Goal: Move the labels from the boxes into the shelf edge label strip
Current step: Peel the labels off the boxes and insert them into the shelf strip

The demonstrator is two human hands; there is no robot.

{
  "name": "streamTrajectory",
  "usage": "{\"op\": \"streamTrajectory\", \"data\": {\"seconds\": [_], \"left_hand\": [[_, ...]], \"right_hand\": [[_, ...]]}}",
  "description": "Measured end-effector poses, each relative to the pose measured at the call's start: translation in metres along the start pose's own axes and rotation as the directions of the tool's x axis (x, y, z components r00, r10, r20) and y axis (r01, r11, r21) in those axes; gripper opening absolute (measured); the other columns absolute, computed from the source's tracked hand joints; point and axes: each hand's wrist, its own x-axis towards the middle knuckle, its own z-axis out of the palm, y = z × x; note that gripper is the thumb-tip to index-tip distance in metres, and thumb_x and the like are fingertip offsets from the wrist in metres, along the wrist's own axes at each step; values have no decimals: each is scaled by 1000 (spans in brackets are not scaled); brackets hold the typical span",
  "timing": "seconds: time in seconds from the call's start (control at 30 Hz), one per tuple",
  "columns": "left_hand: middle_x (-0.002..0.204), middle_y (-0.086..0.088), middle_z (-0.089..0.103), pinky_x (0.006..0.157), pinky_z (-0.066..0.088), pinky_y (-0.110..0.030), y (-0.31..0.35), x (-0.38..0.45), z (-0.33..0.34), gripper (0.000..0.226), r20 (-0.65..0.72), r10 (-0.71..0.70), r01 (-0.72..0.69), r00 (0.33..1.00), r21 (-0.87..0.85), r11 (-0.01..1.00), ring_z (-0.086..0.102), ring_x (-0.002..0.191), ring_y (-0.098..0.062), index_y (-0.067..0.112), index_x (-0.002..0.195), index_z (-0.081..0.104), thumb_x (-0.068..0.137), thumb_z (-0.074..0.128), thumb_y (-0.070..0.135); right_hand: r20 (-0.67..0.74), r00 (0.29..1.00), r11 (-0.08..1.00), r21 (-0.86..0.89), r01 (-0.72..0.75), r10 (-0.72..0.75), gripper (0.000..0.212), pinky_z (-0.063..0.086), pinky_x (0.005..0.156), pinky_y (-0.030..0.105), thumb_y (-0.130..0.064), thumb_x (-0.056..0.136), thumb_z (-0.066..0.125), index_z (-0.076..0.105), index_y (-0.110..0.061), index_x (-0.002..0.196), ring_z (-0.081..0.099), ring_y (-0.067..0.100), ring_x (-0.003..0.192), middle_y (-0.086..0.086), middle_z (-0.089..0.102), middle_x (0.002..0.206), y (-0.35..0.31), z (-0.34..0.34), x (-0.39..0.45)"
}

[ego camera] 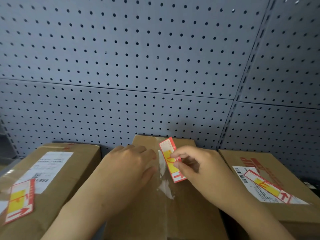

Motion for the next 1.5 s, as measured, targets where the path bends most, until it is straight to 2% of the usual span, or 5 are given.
{"op": "streamTrajectory", "data": {"seconds": [0.17, 0.27, 0.73, 0.9, 1.5], "left_hand": [[61, 13, 66, 43, 38, -21, 12, -3, -4, 8, -44, 69, -71, 997, -49, 996, 59, 48, -11, 30, 74, 67, 73, 64, 38], [66, 10, 69, 43, 50, -29, 24, -2, -2, 27, -27, 81, -83, 996, -82, 993, 64, 53, -15, 28, 79, 69, 58, 85, 34], [68, 4, 69, 43, 50, -32, 144, -16, -34, 32, -93, 303, -309, 948, -51, 950, 65, 54, -22, 23, 79, 72, 51, 86, 30], [64, 7, 67, 34, 34, -21, 226, -21, -32, 32, -31, 302, -302, 953, -8, 953, 63, 51, -19, 25, 75, 69, 50, 86, 34], [49, 1, 61, 41, 44, -25, 465, 4, 46, 39, 212, 304, -323, 929, 62, 944, 58, 40, -23, 21, 60, 67, 29, 90, 20]], "right_hand": [[-93, 995, 995, -81, -54, 46, 24, 55, 67, 35, -22, 88, 62, 46, -38, 97, 61, 2, 81, -17, 64, 87, -2, -4, -13], [-133, 988, 987, -125, -98, 81, 34, 55, 68, 35, -23, 90, 59, 41, -40, 112, 60, 2, 80, -18, 63, 88, -2, -14, -25], [-257, 963, 979, -163, -124, 79, 34, 56, 68, 37, -16, 88, 62, 55, -41, 110, 62, 6, 86, -17, 65, 93, 12, -91, -142], [-227, 966, 970, -177, -168, 126, 30, 55, 70, 39, -18, 89, 61, 55, -37, 111, 62, 7, 87, -13, 67, 97, 45, -138, -209], [-94, 941, 920, -199, -337, 325, 13, 54, 69, 43, -18, 92, 54, 59, -28, 99, 61, 15, 80, -5, 68, 91, 212, -260, -362]]}}
